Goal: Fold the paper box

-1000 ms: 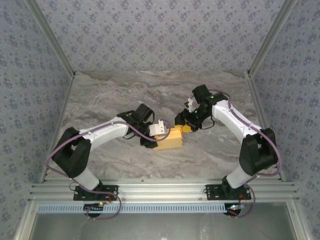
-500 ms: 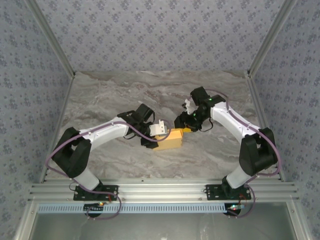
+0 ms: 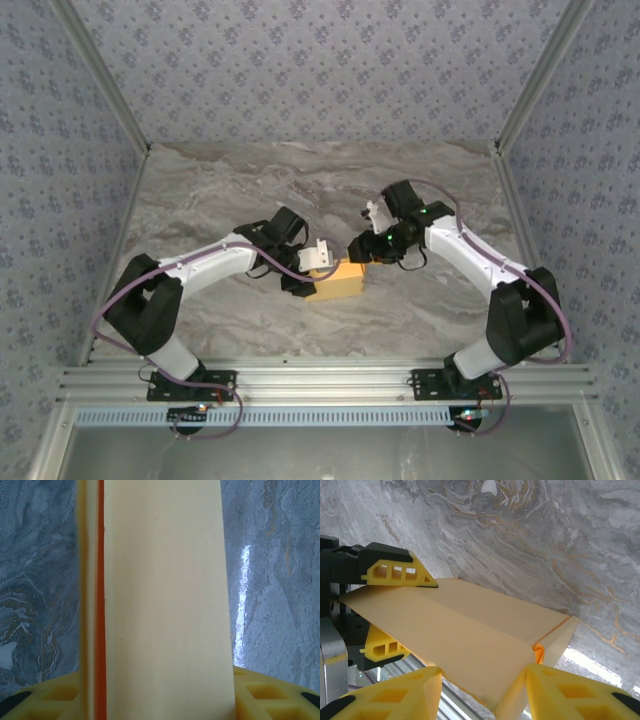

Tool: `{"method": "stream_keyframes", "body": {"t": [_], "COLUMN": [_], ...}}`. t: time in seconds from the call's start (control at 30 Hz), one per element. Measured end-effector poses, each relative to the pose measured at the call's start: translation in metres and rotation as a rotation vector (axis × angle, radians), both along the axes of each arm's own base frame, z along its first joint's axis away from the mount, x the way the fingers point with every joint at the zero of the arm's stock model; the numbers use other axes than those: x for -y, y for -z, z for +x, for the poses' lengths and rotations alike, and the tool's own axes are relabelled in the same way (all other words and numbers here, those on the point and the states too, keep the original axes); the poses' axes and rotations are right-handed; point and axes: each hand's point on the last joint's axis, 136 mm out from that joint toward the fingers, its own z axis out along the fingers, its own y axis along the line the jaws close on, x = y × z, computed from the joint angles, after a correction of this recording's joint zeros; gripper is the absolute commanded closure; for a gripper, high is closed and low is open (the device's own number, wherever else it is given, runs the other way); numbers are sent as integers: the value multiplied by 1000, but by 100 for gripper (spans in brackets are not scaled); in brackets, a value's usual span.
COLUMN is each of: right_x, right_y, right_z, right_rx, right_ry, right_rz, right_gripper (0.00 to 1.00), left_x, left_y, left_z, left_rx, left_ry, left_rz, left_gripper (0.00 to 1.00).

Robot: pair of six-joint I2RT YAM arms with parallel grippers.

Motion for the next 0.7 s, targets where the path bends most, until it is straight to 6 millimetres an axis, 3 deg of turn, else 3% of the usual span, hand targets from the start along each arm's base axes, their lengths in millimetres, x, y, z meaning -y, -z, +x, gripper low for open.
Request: {"method": "stream_keyframes", "body": {"t": [0.37,0.57,0.7], "right_x": [-2,0,1], "right_y": [4,10,11], "right_z": [-4,-5,1], "right_rx": [60,88,119], "right_ry": [-52,-66,-51], "right_rz": [-14,-51,-75], "right_gripper": [44,49,57], "left_x": [0,1,1], "left_y": [0,0,0], "left_z": [0,-1,0], "left_rx": [-3,-4,-4], "left_ry": [2,4,4], "left_rz": [-2,-5,-6], "left_gripper": [48,48,48]}}
